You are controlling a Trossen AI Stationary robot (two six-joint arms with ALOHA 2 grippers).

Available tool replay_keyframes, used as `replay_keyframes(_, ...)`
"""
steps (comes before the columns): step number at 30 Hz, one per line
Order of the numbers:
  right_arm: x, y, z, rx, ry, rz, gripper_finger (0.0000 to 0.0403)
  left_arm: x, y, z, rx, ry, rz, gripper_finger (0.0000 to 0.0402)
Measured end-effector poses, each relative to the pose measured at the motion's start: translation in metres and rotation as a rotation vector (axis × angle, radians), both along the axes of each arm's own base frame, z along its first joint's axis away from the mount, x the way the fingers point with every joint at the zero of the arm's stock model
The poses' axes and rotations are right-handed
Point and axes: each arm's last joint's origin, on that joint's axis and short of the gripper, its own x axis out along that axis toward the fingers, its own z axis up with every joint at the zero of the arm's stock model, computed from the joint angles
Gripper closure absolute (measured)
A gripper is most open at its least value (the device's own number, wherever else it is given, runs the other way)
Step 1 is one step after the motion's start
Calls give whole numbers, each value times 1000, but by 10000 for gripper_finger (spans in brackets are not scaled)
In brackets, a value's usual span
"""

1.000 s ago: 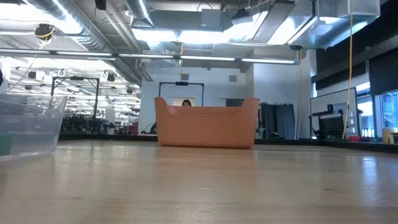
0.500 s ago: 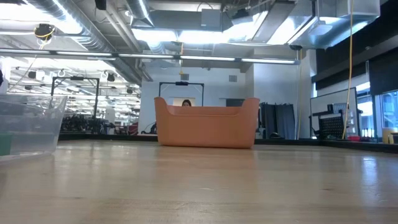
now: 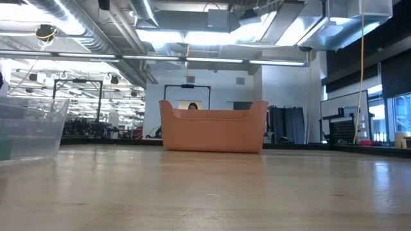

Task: Sort & place blocks by color
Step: Return to Home Position

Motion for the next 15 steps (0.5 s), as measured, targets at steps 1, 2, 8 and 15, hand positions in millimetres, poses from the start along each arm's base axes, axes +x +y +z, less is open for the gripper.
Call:
replay_keyframes(1,0,0,0,0,0,0,258,0,0,0,0,0,0,225)
replay_keyframes(2,0,0,0,0,1,0,253,0,0,0,0,0,0,225)
replay_keyframes(8,-1,0,24,76,-24,66,221,0,0,0,0,0,0,225)
replay_keyframes(15,10,-13,65,265,-351,39,167,0,0,0,-2,0,5,225)
